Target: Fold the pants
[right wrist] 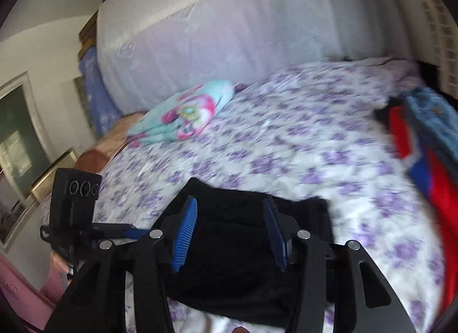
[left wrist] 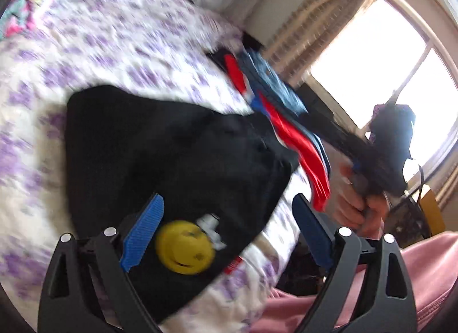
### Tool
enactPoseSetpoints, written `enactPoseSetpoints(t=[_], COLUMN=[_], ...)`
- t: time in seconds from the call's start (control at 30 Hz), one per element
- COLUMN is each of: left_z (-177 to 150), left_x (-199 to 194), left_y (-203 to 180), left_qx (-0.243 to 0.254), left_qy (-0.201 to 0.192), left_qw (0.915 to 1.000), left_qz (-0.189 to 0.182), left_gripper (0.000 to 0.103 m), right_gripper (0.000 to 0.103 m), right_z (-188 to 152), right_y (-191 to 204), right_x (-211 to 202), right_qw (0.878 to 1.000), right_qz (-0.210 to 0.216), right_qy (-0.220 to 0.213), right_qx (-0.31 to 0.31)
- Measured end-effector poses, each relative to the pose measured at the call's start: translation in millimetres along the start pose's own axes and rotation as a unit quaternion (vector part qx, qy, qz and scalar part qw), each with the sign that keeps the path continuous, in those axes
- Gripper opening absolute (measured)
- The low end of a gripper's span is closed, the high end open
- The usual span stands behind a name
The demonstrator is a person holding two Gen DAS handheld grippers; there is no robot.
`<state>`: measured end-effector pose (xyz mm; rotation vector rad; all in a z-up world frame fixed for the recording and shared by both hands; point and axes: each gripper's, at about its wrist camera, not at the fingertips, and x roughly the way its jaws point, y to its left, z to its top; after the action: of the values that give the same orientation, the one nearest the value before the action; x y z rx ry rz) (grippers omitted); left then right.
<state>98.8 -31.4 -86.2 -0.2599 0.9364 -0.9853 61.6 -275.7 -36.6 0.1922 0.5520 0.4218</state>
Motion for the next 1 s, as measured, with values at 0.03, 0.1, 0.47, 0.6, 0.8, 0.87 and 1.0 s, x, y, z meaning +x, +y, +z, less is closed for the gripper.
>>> enactPoseSetpoints(t=[0.03, 0.1, 0.47, 0.6, 0.8, 0.87, 1.0], left_z=[-4, -17, -36, -41, -50, -54, -58], left_x=[6, 17, -41, -39, -33, -28, -11], left_y=[-2, -6, -2, 16, 5, 2, -2], left_qx=[0.001, 0.008, 0.023, -0.022, -0.019, -0.012, 0.009], left_qy=[0.010, 0.017, -0.030, -0.033, -0.038, -0.025, 0.003], left_qw=[1.0000, 0.9997, 0.9981, 0.9953, 0.9956, 0.9957, 0.9900], left_qz=[0.001, 0.018, 0.048, 0.088, 0.083, 0.088, 0.140], left_gripper=[0.089, 0.089, 0.091, 0.091, 0.091, 0.091, 0.091], right_gripper=[0.048, 0.037, 0.060, 0.060, 0.031, 0.019, 0.003], right_z=[-2, -11, 18, 58, 49, 35, 36], right_y=[-5, -32, -26, 42, 81, 75, 44], right_x=[20, 49, 28, 76, 204, 234, 250], right_qw=[1.000, 0.995, 0.995, 0.986, 0.940, 0.934, 0.936], right_qz=[-0.007, -0.045, -0.044, 0.028, 0.104, 0.058, 0.063], right_qy=[0.024, 0.080, 0.087, 0.126, 0.298, 0.321, 0.334], right_qx=[0.000, 0.034, 0.009, -0.105, -0.126, -0.148, -0.088])
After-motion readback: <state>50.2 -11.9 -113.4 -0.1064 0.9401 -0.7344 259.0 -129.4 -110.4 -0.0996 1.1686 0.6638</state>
